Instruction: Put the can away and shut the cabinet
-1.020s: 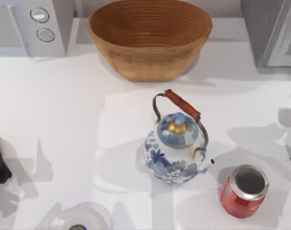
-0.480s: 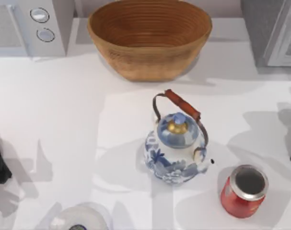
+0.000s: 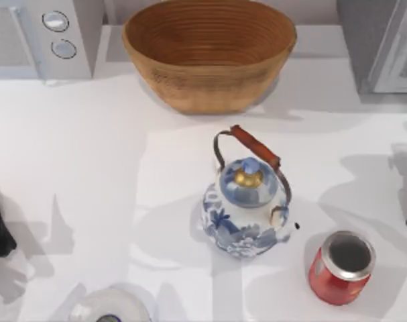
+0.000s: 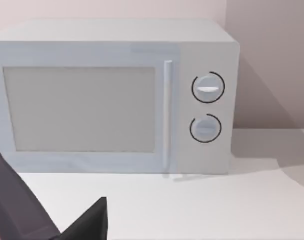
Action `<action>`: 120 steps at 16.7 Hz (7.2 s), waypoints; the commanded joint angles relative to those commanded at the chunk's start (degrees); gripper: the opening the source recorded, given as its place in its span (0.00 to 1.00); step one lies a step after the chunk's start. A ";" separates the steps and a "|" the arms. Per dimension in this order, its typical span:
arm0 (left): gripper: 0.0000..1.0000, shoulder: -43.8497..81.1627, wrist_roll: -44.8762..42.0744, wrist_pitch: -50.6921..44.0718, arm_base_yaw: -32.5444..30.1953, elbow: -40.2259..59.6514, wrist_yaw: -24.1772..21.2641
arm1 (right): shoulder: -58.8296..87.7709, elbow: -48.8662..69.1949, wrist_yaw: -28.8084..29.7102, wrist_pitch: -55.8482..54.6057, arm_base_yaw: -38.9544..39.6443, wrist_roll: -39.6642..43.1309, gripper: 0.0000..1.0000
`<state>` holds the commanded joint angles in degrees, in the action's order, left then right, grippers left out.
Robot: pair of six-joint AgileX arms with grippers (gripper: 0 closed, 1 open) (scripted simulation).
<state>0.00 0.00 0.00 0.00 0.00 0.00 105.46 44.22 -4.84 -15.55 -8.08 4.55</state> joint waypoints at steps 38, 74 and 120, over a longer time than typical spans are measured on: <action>1.00 0.00 0.00 0.00 0.00 0.00 0.00 | -16.92 19.89 -0.36 36.92 -0.19 0.15 0.00; 1.00 0.00 0.00 0.00 0.00 0.00 0.00 | -93.21 -31.35 5.10 19.77 11.36 -4.60 0.00; 1.00 0.00 0.00 0.00 0.00 0.00 0.00 | 13.95 113.68 11.99 54.43 13.59 -5.56 0.00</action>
<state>0.00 0.00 0.00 0.00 0.00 0.00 119.41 157.91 7.15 38.89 5.51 -1.01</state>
